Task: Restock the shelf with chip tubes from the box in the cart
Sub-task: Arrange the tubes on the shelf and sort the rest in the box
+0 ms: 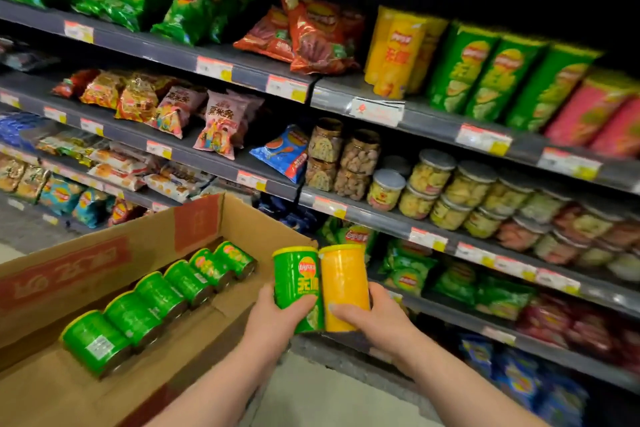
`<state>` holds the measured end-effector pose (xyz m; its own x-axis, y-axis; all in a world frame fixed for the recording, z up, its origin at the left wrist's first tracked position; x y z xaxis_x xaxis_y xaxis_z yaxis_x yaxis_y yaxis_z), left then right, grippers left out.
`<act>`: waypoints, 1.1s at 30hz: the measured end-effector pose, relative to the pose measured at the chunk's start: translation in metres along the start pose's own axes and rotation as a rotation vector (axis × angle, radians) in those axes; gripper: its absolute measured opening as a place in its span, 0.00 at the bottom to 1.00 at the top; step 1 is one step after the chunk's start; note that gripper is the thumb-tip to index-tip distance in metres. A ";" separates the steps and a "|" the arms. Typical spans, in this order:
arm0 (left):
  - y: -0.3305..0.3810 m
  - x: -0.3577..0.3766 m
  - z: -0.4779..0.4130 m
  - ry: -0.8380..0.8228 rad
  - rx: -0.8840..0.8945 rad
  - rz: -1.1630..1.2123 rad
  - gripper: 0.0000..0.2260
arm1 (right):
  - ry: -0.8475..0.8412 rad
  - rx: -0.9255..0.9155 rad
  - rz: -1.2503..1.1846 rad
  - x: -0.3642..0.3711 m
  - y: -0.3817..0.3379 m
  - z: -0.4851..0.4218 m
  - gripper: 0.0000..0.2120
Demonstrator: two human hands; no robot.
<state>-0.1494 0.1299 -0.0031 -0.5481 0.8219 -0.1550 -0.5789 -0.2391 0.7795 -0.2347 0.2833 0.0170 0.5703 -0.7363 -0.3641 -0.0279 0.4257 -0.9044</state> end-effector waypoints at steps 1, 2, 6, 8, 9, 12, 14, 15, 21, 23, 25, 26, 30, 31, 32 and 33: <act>0.002 0.019 0.005 -0.043 0.009 -0.023 0.38 | 0.040 0.012 -0.029 -0.017 0.008 0.010 0.29; 0.004 0.039 0.013 -0.087 0.017 -0.049 0.37 | 0.076 0.027 -0.053 -0.035 0.016 0.022 0.30; 0.003 0.123 0.052 -0.241 0.049 -0.127 0.32 | 0.225 0.048 -0.072 -0.110 0.046 0.080 0.27; -0.001 0.165 0.076 -0.290 0.069 -0.169 0.23 | 0.289 0.062 -0.093 -0.145 0.063 0.113 0.25; -0.004 0.185 0.087 -0.307 0.077 -0.192 0.19 | 0.316 0.070 -0.107 -0.161 0.071 0.130 0.24; -0.013 0.241 0.123 -0.372 0.113 -0.257 0.15 | 0.401 0.080 -0.143 -0.207 0.094 0.180 0.21; -0.020 0.278 0.147 -0.420 0.125 -0.287 0.18 | 0.460 0.079 -0.153 -0.236 0.108 0.211 0.20; -0.024 0.294 0.158 -0.439 0.134 -0.297 0.17 | 0.485 0.079 -0.159 -0.250 0.114 0.225 0.19; -0.041 0.372 0.218 -0.533 0.177 -0.320 0.17 | 0.575 0.081 -0.184 -0.313 0.148 0.291 0.20; -0.044 0.388 0.229 -0.553 0.170 -0.328 0.18 | 0.593 0.065 -0.206 -0.327 0.155 0.303 0.18; -0.043 0.400 0.237 -0.572 0.176 -0.328 0.18 | 0.608 0.056 -0.222 -0.338 0.161 0.309 0.20; -0.040 0.406 0.240 -0.578 0.184 -0.328 0.18 | 0.614 0.054 -0.228 -0.343 0.163 0.310 0.20; -0.028 0.428 0.240 -0.576 0.207 -0.340 0.18 | 0.637 0.048 -0.246 -0.363 0.172 0.306 0.20; -0.024 0.435 0.240 -0.583 0.213 -0.340 0.17 | 0.645 0.047 -0.250 -0.369 0.173 0.305 0.20; -0.021 0.444 0.239 -0.592 0.215 -0.341 0.17 | 0.654 0.045 -0.254 -0.376 0.174 0.304 0.21; -0.017 0.453 0.240 -0.603 0.218 -0.337 0.16 | 0.666 0.044 -0.251 -0.384 0.176 0.302 0.21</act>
<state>-0.2431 0.6300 0.0594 0.1035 0.9900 -0.0955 -0.4900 0.1343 0.8613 -0.2106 0.8003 0.0650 -0.0676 -0.9738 -0.2170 0.0802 0.2115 -0.9741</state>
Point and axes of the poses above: each hand's wrist, its own z-axis away from the middle knuckle, its own x-axis out of the palm, y = z × x, the point moved 5 cm from there along -z, towards the middle knuckle, and after that the axes turned 15 degrees about -x, right-handed, at the moved point
